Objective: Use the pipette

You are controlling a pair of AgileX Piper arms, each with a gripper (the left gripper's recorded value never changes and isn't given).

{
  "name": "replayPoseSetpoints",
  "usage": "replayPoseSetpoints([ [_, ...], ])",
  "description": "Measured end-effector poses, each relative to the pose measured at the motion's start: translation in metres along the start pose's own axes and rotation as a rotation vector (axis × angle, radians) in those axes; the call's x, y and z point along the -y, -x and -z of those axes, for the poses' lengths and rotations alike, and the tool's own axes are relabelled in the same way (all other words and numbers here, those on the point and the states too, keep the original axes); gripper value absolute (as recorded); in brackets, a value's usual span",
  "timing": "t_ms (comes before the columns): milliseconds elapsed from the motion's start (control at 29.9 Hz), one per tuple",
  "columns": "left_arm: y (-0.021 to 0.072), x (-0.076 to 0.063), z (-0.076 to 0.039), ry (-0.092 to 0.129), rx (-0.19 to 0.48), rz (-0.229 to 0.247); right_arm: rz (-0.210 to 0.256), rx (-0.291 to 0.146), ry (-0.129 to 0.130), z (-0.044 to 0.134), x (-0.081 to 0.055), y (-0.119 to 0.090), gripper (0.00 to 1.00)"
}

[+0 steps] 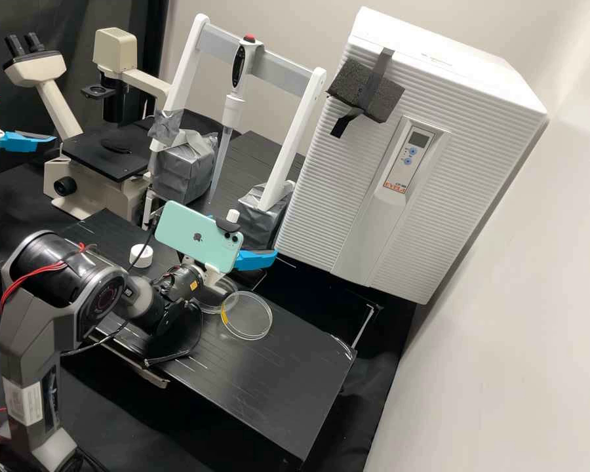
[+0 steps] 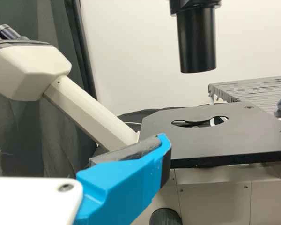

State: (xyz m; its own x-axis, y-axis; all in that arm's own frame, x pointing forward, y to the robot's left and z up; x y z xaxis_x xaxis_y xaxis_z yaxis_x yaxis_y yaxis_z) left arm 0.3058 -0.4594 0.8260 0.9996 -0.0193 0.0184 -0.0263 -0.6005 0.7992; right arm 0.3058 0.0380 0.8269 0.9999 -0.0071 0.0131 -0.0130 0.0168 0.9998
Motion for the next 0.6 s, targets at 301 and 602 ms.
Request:
replayPoseSetpoints([
  [301,0.0,0.0,0.0,0.0,0.0,0.0,0.0,0.0,0.0,0.0,0.0,0.0,1.0],
  [602,-0.0024,-0.025,-0.025,0.035,0.088,-0.075,0.0,0.0,0.0,0.0,0.0,0.0,1.0],
])
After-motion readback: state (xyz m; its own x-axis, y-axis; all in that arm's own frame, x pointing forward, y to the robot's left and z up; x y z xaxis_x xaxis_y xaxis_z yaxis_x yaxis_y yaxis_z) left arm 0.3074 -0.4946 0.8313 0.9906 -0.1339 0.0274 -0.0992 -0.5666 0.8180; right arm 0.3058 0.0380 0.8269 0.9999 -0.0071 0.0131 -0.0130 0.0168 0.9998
